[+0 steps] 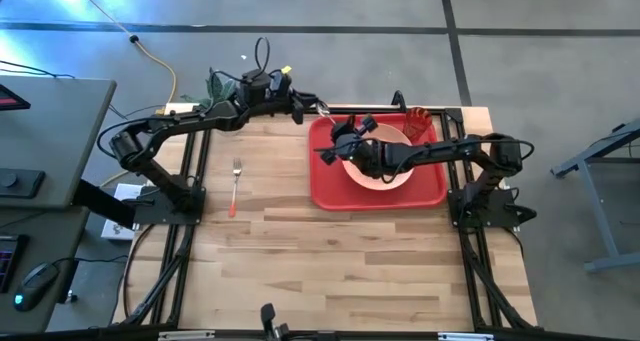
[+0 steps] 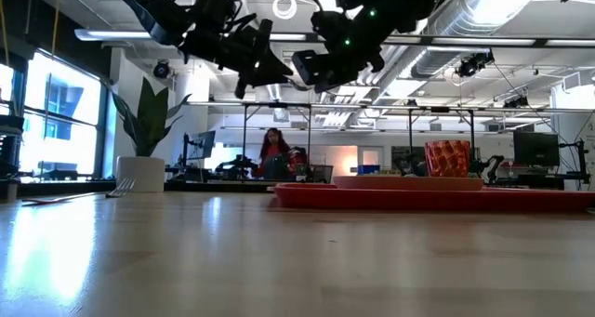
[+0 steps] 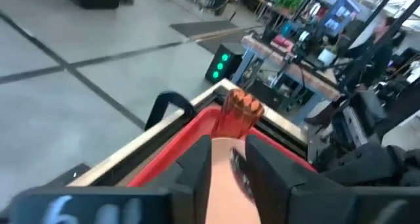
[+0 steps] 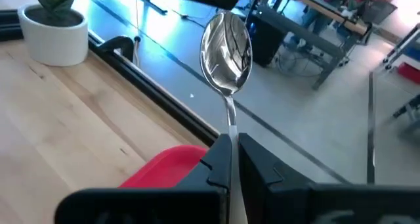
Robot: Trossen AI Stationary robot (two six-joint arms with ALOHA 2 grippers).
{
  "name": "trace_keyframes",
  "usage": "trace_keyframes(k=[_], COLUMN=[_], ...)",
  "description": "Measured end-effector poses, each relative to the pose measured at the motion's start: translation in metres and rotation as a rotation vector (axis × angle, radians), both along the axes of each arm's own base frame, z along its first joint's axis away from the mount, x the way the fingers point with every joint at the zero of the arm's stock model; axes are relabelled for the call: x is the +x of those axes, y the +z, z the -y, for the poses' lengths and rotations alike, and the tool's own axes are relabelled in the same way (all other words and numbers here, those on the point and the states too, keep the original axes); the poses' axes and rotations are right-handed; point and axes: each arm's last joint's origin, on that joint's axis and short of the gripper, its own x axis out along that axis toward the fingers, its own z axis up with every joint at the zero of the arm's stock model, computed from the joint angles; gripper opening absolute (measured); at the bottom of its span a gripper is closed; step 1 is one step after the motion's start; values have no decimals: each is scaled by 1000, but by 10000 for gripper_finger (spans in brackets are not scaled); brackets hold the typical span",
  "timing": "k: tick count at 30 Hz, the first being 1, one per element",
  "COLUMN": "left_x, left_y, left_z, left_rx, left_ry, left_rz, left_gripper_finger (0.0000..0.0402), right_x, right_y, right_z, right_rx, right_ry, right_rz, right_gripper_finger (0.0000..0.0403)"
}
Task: Pick and place plate/cup/fork/spoon on tray
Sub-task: Put the orange spoon on the red tray to the left of the light pink plate
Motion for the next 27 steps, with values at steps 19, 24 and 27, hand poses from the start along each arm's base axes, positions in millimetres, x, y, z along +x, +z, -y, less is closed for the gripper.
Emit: trace_keyframes(k=[19, 24, 27], left_x=[9, 4, 0], left_y=[-20, -20, -20], left_z=[-6, -12, -15], left_rx=[-14, -85, -87], left_ry=[68, -7, -34], left_rz=[-47, -19, -20], left_gripper_finger=[60, 8, 4], right_x=[1, 1, -1], right_y=[8, 12, 13], right_z=[19, 27, 39], right_rx=[-76, -53, -17], right_ry=[46, 74, 116], right_rz=[-30, 33, 81], right_gripper_finger=[3, 0, 1])
